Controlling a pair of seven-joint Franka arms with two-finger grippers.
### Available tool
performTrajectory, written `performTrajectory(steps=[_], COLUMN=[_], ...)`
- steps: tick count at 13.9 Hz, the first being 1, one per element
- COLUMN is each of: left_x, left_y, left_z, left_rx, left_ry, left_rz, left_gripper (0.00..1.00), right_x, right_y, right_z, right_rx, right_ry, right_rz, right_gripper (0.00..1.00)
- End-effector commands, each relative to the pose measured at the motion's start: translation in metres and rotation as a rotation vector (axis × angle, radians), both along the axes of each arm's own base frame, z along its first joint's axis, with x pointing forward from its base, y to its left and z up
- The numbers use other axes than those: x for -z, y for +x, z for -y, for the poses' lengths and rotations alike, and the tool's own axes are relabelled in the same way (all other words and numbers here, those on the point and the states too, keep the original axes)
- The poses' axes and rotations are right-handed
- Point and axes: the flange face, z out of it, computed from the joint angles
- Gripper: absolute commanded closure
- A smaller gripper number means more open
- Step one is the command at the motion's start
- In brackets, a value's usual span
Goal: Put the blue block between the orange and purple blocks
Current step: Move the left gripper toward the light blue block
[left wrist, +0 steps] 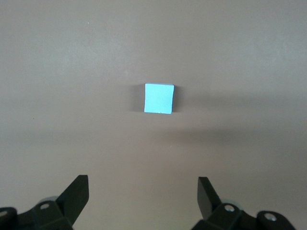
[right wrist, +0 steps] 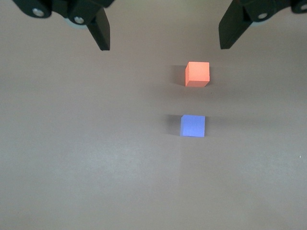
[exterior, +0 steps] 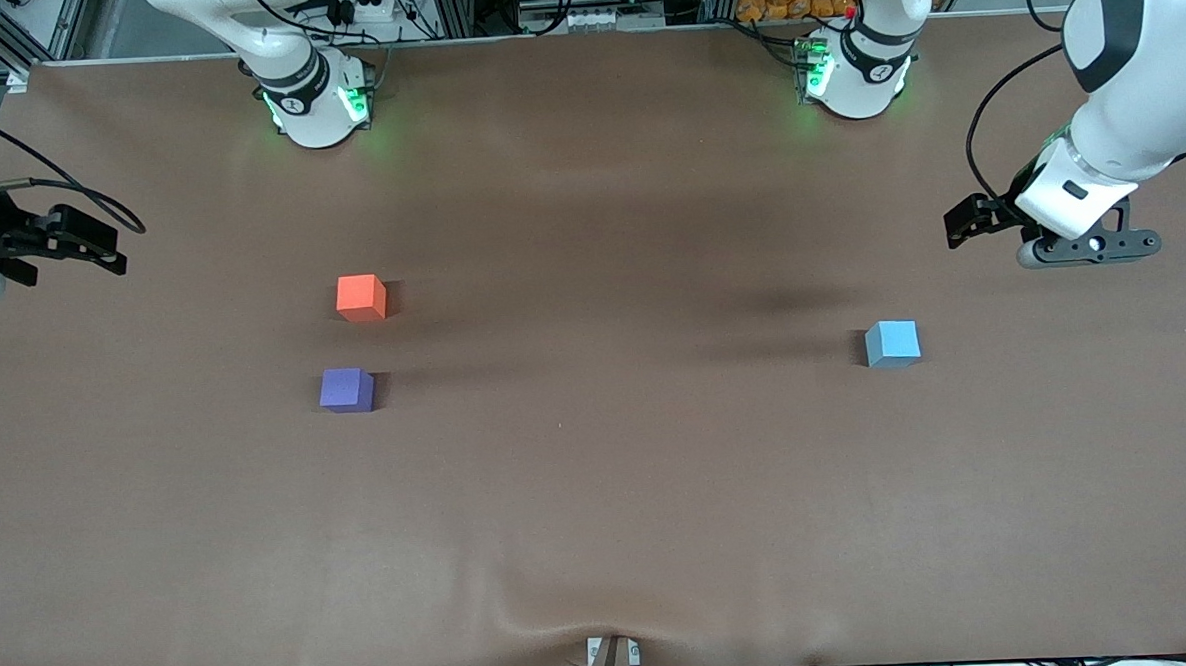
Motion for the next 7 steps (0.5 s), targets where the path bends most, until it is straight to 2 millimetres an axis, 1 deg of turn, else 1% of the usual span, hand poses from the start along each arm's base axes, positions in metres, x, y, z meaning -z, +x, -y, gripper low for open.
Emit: performTrajectory(steps=[1, 2, 4, 7], left_x=[-0.004, -0.002, 0.003, 0.023], left_y=[-0.012, -0.013, -0.013, -0.017], left_z=[-0.002, -0.002, -0.014, -0.016], left_rx=[-0.017, -0.017, -0.04, -0.044], left_ry=[-0.009, -0.009, -0.008, -0.007], left_rz=[0.021, 0.016, 0.009, 0.016], left_gripper=[0.0, 0.0, 0.0, 0.0], right_x=[-0.002, -0.002, -0.004, -0.003], right_y=[0.001, 0.001, 0.001, 0.001], right_z=[-0.004, -0.004, -0.005, -0.004], right_rx=[0.005, 0.005, 0.005, 0.007], right_ry=[-0.008, -0.008, -0.005, -0.003], right_rz=[-0.002, -0.002, -0.001, -0.004], right_gripper=[0.0, 0.0, 0.0, 0.0])
